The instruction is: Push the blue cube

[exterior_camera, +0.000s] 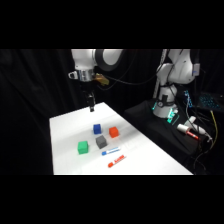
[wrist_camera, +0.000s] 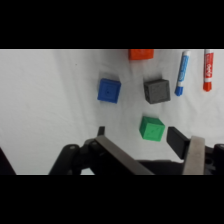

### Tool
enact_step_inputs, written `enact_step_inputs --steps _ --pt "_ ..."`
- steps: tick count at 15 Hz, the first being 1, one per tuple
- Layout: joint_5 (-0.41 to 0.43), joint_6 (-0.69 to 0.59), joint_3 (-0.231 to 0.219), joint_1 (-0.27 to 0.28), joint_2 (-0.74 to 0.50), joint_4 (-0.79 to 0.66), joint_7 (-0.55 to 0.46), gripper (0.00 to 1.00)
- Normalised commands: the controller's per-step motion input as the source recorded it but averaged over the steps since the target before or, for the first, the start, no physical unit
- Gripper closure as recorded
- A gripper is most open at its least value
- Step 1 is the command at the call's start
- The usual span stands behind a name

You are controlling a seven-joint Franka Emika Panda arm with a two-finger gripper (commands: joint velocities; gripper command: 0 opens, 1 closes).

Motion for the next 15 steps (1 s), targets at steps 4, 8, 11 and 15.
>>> enact_step_inputs --steps 4,8,11,15 --pt "0.000 -0.01 -0.039 -0.052 0.16 0.25 0.14 0.56" --pt "-0.011 -0.04 -0.045 -0.052 0.01 0.10 0.10 0.89" --pt "0.011 -0.02 -0.018 -0.043 -0.06 -0.03 0.05 0.99" --pt "0.025 0.06 0.009 -0.015 -0.04 -0.12 0.03 0.95"
